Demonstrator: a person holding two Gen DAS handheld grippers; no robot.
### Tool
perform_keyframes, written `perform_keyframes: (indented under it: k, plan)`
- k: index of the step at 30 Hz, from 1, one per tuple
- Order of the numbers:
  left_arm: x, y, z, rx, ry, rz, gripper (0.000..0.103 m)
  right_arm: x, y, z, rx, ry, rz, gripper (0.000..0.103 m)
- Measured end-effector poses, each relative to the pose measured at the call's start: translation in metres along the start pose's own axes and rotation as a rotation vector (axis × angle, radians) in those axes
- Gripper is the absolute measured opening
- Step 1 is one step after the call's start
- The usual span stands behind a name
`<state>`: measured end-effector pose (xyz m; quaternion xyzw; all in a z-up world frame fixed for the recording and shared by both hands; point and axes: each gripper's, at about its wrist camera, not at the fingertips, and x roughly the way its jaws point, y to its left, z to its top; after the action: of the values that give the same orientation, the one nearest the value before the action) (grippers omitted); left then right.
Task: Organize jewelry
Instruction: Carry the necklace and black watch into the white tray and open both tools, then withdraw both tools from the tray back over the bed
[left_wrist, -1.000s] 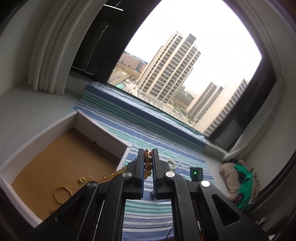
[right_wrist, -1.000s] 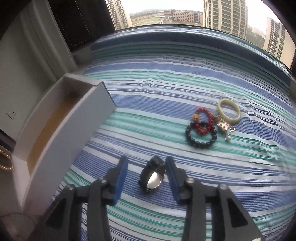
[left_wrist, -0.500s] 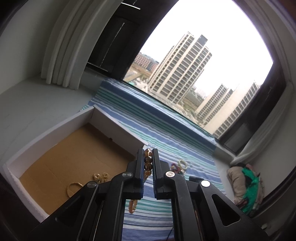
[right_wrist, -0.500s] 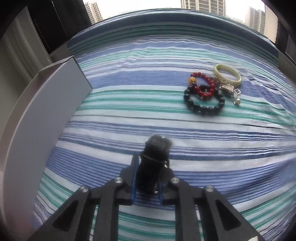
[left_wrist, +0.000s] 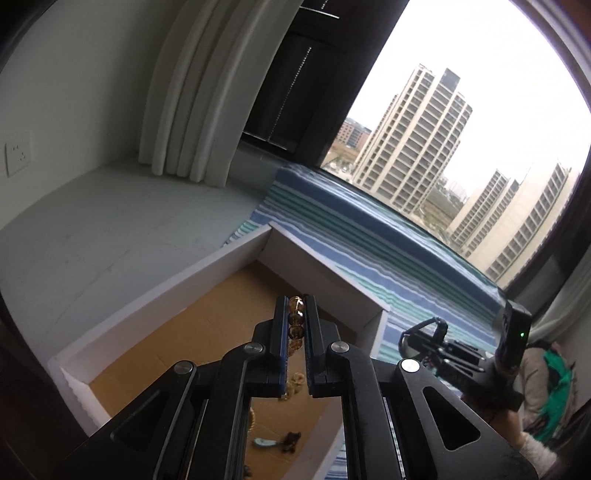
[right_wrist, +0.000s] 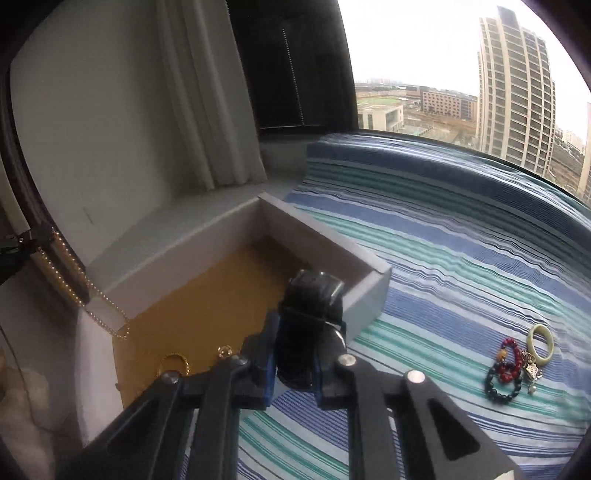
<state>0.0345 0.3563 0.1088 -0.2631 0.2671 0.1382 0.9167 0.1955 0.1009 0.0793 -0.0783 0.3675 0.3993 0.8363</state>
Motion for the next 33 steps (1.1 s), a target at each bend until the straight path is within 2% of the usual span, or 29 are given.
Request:
perform_keyframes:
  k: [4, 7, 12, 13, 14, 15, 16, 17, 19, 21, 25, 29, 33]
  plan:
    - [0.052, 0.025, -0.003, -0.033, 0.071, 0.032, 0.005, 0.067, 0.034, 0.017, -0.055, 0.074, 0.042, 0.015]
    - [0.092, 0.037, -0.015, -0.046, 0.150, 0.067, 0.005, 0.113, 0.047, 0.013, -0.070, 0.147, 0.029, 0.015]
    - [0.132, 0.040, -0.040, 0.008, 0.276, 0.172, 0.007, 0.147, 0.053, 0.002, -0.073, 0.209, 0.007, 0.019]
    - [0.134, 0.041, -0.043, 0.012, 0.291, 0.191, 0.017, 0.148, 0.054, 0.000, -0.070, 0.219, 0.003, 0.024]
    - [0.134, 0.040, -0.046, 0.014, 0.299, 0.200, 0.036, 0.147, 0.054, -0.001, -0.065, 0.226, 0.005, 0.043]
    - [0.131, 0.040, -0.048, 0.020, 0.293, 0.211, 0.047, 0.144, 0.054, -0.002, -0.061, 0.219, 0.008, 0.056]
    - [0.126, 0.038, -0.050, 0.030, 0.277, 0.228, 0.064, 0.138, 0.053, -0.003, -0.056, 0.208, 0.010, 0.058]
    - [0.119, 0.035, -0.052, 0.048, 0.259, 0.248, 0.071, 0.130, 0.052, -0.006, -0.056, 0.192, 0.012, 0.059]
    - [0.106, 0.026, -0.057, 0.083, 0.244, 0.271, 0.073, 0.113, 0.051, -0.009, -0.067, 0.169, 0.006, 0.063]
    - [0.089, 0.016, -0.063, 0.100, 0.234, 0.274, 0.076, 0.091, 0.048, -0.015, -0.070, 0.127, 0.000, 0.074]
    - [0.055, -0.021, -0.081, 0.171, 0.194, 0.240, 0.083, 0.045, 0.040, -0.037, -0.119, 0.043, -0.084, 0.078]
    - [0.025, -0.070, -0.108, 0.264, 0.148, 0.166, 0.093, 0.012, 0.012, -0.077, -0.086, 0.042, -0.130, 0.078]
    - [0.013, -0.117, -0.146, 0.323, 0.151, 0.049, 0.096, -0.021, -0.028, -0.134, -0.007, 0.075, -0.202, 0.078]
